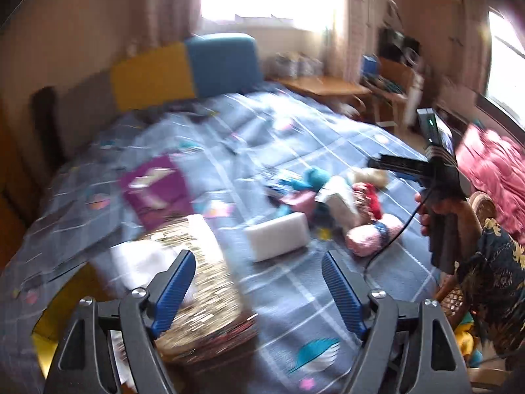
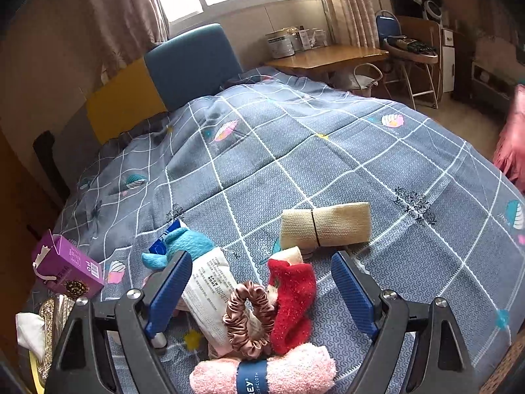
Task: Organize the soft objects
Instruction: 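Move both tools back over the pile of soft items, then grasp the white foam block with the left tool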
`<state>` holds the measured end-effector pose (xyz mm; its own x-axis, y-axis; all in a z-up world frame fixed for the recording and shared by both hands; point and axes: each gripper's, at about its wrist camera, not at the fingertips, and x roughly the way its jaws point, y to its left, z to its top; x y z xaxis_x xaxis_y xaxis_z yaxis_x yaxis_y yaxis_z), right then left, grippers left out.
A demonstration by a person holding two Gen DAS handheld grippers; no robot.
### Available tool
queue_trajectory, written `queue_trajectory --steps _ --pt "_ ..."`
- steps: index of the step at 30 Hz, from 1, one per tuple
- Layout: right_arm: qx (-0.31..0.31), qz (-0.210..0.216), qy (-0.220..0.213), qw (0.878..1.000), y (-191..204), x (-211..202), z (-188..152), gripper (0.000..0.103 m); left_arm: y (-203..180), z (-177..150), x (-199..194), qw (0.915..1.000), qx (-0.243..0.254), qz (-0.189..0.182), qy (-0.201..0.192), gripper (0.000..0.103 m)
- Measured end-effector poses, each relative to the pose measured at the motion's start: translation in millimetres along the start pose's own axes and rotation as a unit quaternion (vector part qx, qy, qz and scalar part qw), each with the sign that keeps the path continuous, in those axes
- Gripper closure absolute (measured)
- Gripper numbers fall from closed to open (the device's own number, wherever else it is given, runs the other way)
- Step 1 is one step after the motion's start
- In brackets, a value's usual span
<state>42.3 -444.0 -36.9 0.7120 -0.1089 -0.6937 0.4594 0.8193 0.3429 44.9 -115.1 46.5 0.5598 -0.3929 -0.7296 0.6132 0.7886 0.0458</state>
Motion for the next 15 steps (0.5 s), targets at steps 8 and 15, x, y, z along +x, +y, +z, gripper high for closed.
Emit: queue_trajectory --steps 8,15 --pt "0.042 0.019 0.01 0.999 -10.5 0.7 -1.1 0.014 -65.4 11.5 103.8 0.9869 0.118 0.021 0.108 0.021" --pt "0.077 0.04 0.019 0.996 -21.1 2.1 0.1 0.014 -81.1 6.5 171.2 0.9605 0.2 0.065 0.183 0.021"
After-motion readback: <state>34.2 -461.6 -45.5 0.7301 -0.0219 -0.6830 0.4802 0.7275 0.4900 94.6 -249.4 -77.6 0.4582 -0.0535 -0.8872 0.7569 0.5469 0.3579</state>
